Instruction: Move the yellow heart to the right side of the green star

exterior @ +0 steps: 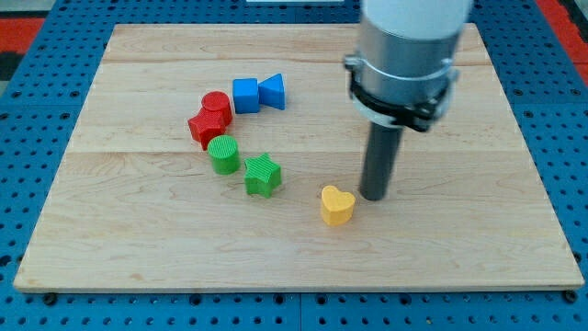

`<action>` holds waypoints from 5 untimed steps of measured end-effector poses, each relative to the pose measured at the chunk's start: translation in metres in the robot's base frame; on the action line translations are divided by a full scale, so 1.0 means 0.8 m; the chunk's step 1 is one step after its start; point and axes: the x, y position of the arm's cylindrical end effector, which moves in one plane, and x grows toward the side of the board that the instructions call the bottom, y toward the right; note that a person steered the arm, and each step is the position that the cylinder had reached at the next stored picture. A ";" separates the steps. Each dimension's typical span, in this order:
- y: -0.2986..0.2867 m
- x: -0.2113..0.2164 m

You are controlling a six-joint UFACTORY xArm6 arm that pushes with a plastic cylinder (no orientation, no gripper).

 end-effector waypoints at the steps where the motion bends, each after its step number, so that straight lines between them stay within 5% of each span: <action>1: 0.015 0.042; 2: -0.035 0.056; 5: -0.060 -0.014</action>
